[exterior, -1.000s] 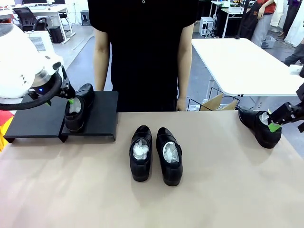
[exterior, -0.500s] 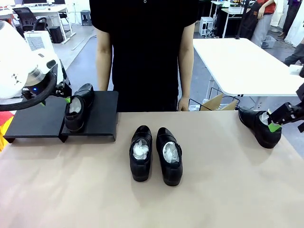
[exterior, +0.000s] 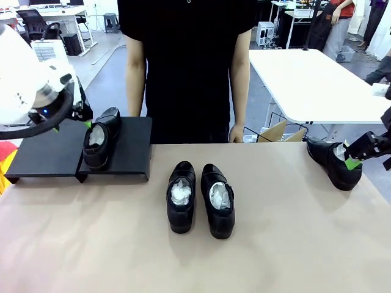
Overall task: Organize the shoes by placing them on the stand.
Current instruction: Pick up one Shoe and place it in the middle of the table.
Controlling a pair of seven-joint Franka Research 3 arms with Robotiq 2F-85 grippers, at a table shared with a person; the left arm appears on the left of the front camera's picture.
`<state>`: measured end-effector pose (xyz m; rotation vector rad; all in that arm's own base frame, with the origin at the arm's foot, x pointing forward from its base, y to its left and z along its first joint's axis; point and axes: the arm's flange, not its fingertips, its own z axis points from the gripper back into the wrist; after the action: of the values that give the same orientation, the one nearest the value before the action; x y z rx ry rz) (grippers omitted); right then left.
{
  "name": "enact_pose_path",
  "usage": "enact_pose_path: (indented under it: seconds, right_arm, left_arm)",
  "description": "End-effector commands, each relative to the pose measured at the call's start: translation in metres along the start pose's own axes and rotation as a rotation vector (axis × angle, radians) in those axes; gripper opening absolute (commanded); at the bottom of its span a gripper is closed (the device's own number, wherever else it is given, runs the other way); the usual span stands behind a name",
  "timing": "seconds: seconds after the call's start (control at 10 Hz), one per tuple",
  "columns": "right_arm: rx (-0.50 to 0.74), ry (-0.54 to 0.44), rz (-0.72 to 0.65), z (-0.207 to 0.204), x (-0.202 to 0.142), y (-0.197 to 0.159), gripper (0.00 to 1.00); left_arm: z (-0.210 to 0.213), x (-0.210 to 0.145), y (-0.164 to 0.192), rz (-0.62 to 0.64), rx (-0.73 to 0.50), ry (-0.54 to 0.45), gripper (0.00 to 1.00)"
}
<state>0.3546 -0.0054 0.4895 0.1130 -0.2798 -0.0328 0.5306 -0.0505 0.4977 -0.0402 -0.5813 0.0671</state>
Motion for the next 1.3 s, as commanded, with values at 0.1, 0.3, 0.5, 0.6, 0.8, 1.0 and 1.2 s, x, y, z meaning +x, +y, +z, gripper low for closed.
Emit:
enact_pose_path:
  seconds: [0.1,0.3,0.5,0.6,0.8,1.0,1.2]
  right_arm:
    - [0.001,-0.007,-0.004,0.001,0.001,0.0,1.0]
    - [0.001,-0.007,-0.004,0.001,0.001,0.0,1.0]
    - [0.001,-0.007,-0.004,0.001,0.001,0.0,1.0]
    - [0.001,-0.007,-0.004,0.001,0.001,0.0,1.0]
    - [-0.038,0.04,0.012,-0.01,0.024,-0.012,1.0]
    - [-0.075,0.127,0.096,-0.05,0.07,-0.038,1.0]
    - [-0.071,0.133,0.255,-0.09,0.107,-0.043,1.0]
  left_arm:
    - [0.072,-0.023,-0.02,-0.059,-0.024,-0.07,1.0]
    - [0.094,-0.044,-0.031,-0.162,-0.109,0.075,1.0]
    - [0.094,-0.063,-0.042,-0.283,-0.159,0.263,1.0]
    - [0.087,-0.066,-0.046,-0.318,-0.166,0.308,1.0]
    - [0.089,-0.076,-0.06,-0.266,-0.165,0.259,1.0]
    - [0.089,-0.076,-0.06,-0.266,-0.165,0.259,1.0]
    - [0.089,-0.076,-0.06,-0.266,-0.165,0.259,1.0]
